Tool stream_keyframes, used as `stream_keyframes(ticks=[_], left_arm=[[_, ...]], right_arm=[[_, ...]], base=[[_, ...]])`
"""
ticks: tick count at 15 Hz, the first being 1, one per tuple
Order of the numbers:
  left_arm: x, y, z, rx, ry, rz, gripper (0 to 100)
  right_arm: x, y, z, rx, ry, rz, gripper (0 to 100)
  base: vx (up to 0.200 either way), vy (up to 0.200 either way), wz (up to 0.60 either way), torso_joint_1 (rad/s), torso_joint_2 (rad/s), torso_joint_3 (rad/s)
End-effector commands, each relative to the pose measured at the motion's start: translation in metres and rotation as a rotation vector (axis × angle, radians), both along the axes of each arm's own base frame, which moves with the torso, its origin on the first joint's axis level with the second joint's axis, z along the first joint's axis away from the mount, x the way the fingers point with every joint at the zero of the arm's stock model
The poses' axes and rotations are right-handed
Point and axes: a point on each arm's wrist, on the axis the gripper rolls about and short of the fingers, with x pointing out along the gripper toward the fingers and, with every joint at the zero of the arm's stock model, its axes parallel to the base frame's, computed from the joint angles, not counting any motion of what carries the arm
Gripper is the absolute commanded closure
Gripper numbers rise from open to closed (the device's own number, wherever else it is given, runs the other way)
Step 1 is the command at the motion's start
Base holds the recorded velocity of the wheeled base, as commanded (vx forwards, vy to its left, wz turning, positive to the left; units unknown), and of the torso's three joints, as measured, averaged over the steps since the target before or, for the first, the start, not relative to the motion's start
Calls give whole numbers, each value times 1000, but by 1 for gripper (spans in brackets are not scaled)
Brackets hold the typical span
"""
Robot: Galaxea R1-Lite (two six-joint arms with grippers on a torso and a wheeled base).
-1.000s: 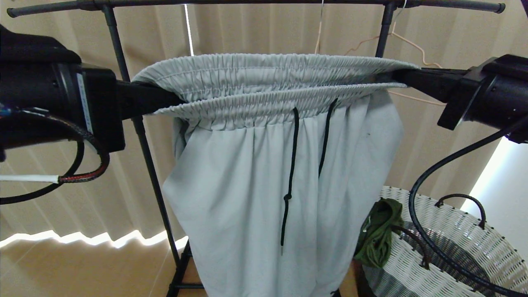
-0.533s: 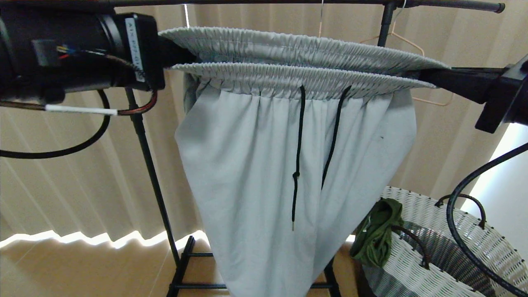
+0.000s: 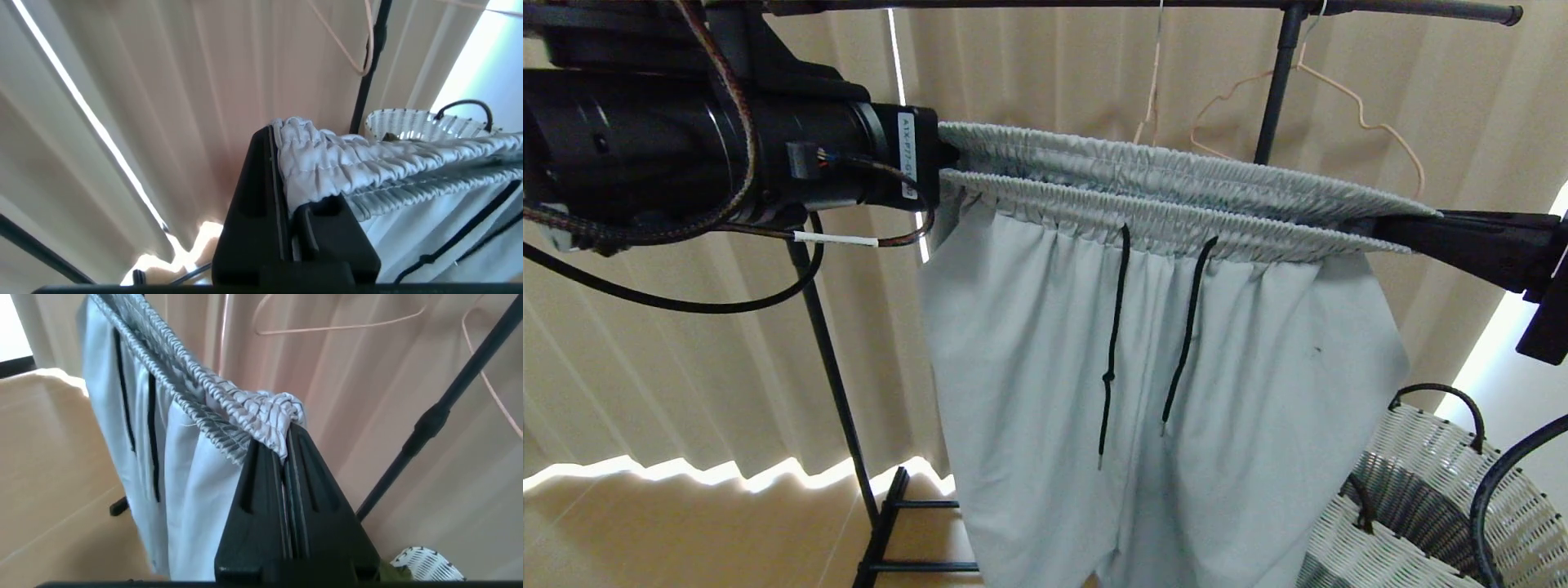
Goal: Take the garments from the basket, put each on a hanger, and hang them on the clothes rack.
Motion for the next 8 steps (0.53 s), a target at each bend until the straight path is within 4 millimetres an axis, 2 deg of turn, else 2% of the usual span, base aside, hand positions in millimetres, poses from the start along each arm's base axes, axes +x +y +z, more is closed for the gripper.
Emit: stream_keyframes(ticks=[1, 4, 8], left_arm=[[1, -1, -4, 9, 12, 1, 100], [-1, 1, -8, 18, 26, -1, 100], [-5, 4, -8, 15, 22, -1, 100]], right_arm=[[-2, 0, 2, 4, -9, 5, 100], [0, 1, 13, 18, -40, 2, 100], [5, 3, 4, 2, -7, 0, 100]], base=[[0, 0, 0, 0, 0, 0], [0, 0, 0, 0, 0, 0], [0, 0, 0, 0, 0, 0]])
